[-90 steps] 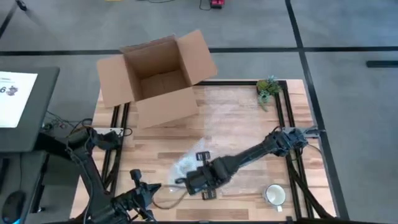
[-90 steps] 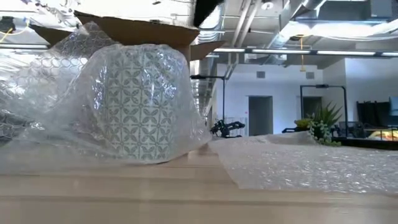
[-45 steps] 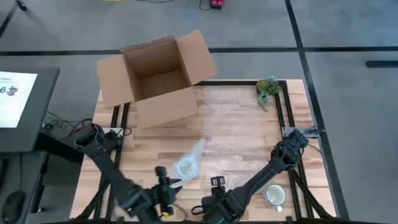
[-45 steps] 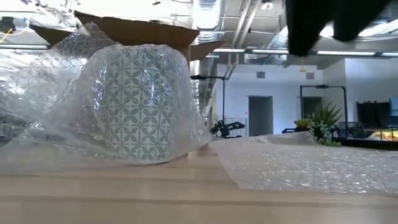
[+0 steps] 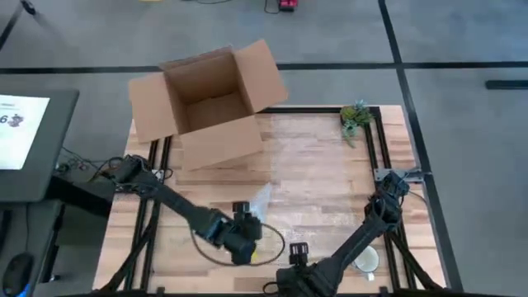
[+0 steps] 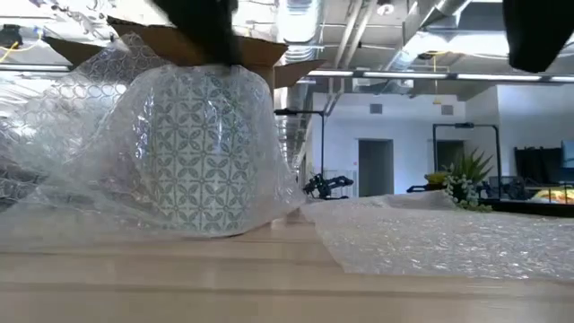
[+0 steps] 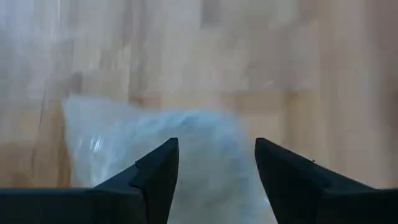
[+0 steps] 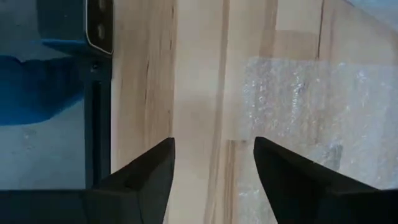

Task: Wrap mug
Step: Wrap the green patterned mug with the bubble wrap

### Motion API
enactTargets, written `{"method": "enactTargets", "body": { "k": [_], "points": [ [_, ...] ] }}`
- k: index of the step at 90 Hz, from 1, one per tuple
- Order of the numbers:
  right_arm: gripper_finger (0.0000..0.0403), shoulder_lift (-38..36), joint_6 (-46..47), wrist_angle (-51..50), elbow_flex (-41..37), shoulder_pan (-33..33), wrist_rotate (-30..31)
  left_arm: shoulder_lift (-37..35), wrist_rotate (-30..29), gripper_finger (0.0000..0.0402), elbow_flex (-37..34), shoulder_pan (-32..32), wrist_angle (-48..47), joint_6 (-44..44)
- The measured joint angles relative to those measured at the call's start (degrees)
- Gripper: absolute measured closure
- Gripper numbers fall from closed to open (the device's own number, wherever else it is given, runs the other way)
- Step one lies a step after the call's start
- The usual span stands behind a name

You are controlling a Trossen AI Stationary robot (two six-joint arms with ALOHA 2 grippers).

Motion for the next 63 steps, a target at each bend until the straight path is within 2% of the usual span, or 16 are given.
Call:
{"method": "enactTargets", "body": {
  "k": [17, 43, 53, 63],
  "points": [
    [0.02, 0.0, 0.16, 0.38, 0.0, 0.31, 0.58, -0.16, 0.48, 0.0248, -1.76, 1.96, 0.57, -1.47],
    [0.02, 0.0, -0.87, 0.82, 0.0, -0.28, 1.15, -0.25, 6.65, 0.0385, -1.7, 1.49, -2.33, 2.28],
    [0.02, -0.02, -3.23, 1.51, 0.0, -0.11, 3.81, -0.53, 7.26, 0.0389, -1.24, 0.56, -7.52, 2.38],
    [0.02, -0.17, -6.71, 1.27, 0.04, 0.61, 10.09, -0.57, 8.37, 0.0391, -1.13, -1.15, -12.09, 3.4]
  ]
}}
